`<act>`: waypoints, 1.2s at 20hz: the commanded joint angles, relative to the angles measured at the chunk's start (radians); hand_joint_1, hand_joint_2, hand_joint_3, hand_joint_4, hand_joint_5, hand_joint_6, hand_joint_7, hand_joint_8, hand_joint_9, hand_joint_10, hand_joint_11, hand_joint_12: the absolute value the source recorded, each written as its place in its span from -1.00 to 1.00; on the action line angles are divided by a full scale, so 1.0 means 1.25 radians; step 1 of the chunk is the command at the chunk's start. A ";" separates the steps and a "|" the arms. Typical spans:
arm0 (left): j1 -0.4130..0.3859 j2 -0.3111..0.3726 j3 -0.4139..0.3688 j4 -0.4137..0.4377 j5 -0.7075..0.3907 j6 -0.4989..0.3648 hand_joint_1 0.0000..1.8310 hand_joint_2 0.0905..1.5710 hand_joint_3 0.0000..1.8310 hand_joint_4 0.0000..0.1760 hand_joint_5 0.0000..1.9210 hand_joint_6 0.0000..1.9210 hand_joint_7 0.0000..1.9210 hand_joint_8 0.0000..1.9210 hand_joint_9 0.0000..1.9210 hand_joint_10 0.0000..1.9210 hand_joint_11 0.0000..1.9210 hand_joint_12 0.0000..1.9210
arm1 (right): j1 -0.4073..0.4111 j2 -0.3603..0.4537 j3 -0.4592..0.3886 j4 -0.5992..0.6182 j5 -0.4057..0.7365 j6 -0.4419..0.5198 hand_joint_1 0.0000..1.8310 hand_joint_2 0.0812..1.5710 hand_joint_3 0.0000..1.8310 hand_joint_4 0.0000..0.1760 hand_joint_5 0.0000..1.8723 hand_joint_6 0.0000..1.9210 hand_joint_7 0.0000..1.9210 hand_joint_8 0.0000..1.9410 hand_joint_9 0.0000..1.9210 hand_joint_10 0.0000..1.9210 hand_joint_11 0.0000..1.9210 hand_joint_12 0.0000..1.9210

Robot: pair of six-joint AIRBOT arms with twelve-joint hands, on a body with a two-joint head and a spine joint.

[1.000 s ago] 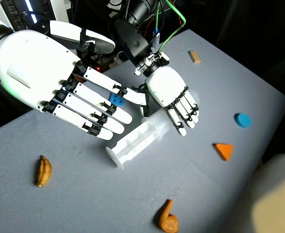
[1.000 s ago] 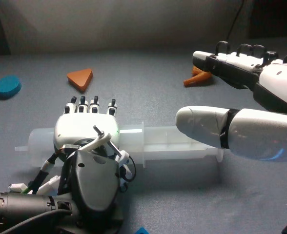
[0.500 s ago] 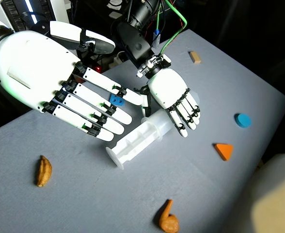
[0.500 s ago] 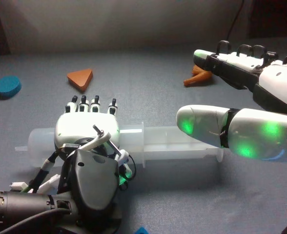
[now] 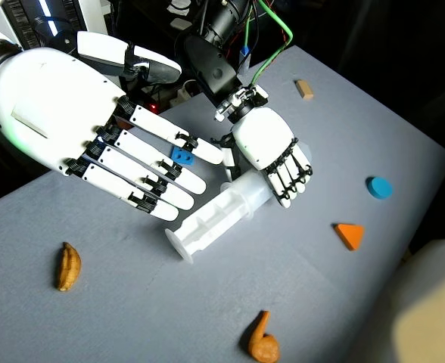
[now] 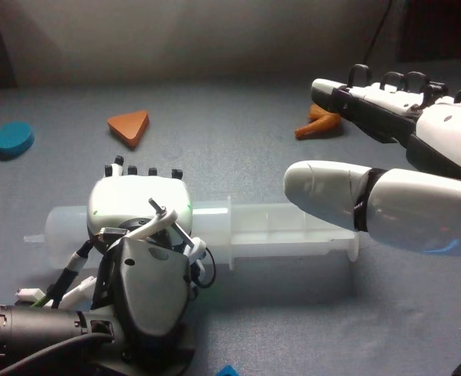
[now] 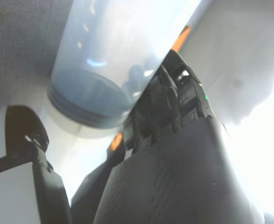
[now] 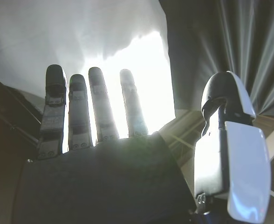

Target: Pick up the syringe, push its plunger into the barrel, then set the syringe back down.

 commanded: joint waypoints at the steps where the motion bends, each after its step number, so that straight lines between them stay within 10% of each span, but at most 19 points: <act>1: 0.002 -0.001 0.002 0.053 -0.043 0.001 0.03 0.35 -1.00 -1.00 -0.31 -0.99 -0.28 -0.99 -0.34 -0.98 -0.59 -0.20 | 0.006 -0.002 0.000 -0.055 0.041 0.007 -0.99 0.31 -1.00 0.35 -0.93 -1.00 -0.93 -1.00 -0.98 -1.00 -1.00 -0.45; 5: 0.003 -0.001 0.000 0.053 -0.033 -0.003 0.21 0.40 -1.00 -1.00 -0.11 -0.99 -0.07 -0.99 -0.09 -0.97 -0.39 -0.20 | 0.006 -0.002 0.000 -0.055 0.043 0.007 -0.98 0.31 -1.00 0.35 -0.93 -1.00 -0.94 -1.00 -0.98 -1.00 -1.00 -0.45; 6: 0.004 0.000 -0.002 0.053 -0.033 -0.007 0.29 0.42 -1.00 -1.00 -0.06 -0.15 -0.02 -0.10 -0.01 -0.97 -0.33 -0.17 | 0.006 -0.002 0.000 -0.055 0.044 0.007 -0.98 0.31 -1.00 0.33 -0.93 -1.00 -0.94 -1.00 -0.98 -1.00 -1.00 -0.45; 7: 0.006 0.001 -0.006 0.061 -0.032 -0.014 0.30 0.44 -1.00 -0.93 -0.08 0.05 -0.05 0.17 0.05 -0.96 -0.28 -0.12 | 0.006 -0.003 0.000 -0.055 0.045 0.007 -0.98 0.31 -1.00 0.28 -0.93 -1.00 -0.94 -1.00 -0.98 -1.00 -1.00 -0.50; 8: 0.010 0.003 -0.009 0.071 -0.032 -0.029 0.45 0.42 -1.00 -1.00 -0.05 -0.02 -0.04 0.16 -0.11 0.12 -0.23 0.04 | 0.006 -0.003 0.000 -0.055 0.045 0.007 -0.99 0.31 -1.00 0.25 -0.94 -1.00 -0.94 -1.00 -0.98 -1.00 -1.00 -0.52; 9: 0.013 0.006 -0.014 0.071 -0.030 -0.036 0.48 0.43 -1.00 -1.00 -0.04 -0.07 -0.04 0.18 -0.15 0.36 -0.21 0.15 | 0.006 -0.003 0.000 -0.055 0.045 0.007 -0.99 0.32 -1.00 0.24 -0.94 -1.00 -0.94 -1.00 -0.98 -1.00 -1.00 -0.52; 24: 0.074 0.182 -0.063 0.466 0.224 -0.222 0.50 0.40 -1.00 -1.00 -0.03 -0.11 0.02 0.07 -0.13 0.41 -0.16 0.23 | 0.012 -0.006 -0.001 0.040 0.110 0.207 -1.00 0.32 -1.00 0.24 -0.94 -1.00 -0.96 -1.00 -0.99 -1.00 -1.00 -0.55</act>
